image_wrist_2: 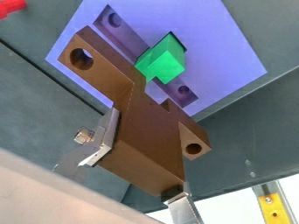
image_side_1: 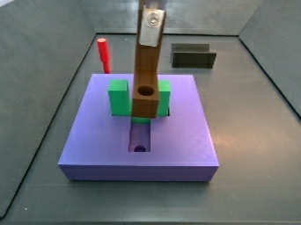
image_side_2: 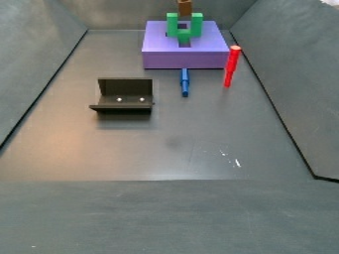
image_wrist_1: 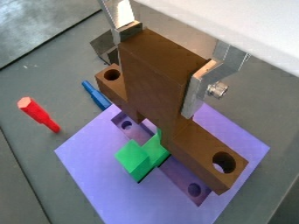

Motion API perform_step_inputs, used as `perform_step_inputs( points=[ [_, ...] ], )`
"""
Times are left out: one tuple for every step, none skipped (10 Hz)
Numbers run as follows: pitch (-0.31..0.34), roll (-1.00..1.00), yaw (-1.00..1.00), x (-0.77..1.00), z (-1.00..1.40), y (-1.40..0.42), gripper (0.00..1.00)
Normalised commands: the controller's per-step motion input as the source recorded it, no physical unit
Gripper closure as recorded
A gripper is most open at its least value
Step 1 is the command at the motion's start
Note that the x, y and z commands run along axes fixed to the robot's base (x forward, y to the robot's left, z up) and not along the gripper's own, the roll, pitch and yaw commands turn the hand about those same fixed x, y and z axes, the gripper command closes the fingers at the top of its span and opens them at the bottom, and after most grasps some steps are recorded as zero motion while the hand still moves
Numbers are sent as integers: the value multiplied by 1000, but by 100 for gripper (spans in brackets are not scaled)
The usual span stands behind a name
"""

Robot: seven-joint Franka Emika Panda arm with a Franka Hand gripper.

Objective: Pick up the brown object. Move up. Place the brown object on the fixture. Regrasp the brown object. Move to above the board. Insert the brown object.
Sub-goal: Insert the brown object.

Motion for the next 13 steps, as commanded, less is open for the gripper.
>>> perform_step_inputs(
  points=[
    [0,0,0,0,-126,0,100],
    [-136,-100,0,-249,-251,3,100],
    [-251,-177,0,-126,-40,0,100],
    [-294,-116,-46,-103,0,0,100],
    [-321,-23,-71,-66,0,0,100],
    [-297,-7,-131,-29,-46,0,100],
    [-33,0,-106,0,-180,0,100],
    [-43,96,0,-3,-229,0,100],
    [-26,106,0,-31,-200,0,100],
    [-34,91,0,-31,-171,0,100],
    [0,9,0,0,-271,0,100],
    [-19,0,0,-66,-177,0,100],
    [-9,0,0,-23,-123,0,100]
  ],
)
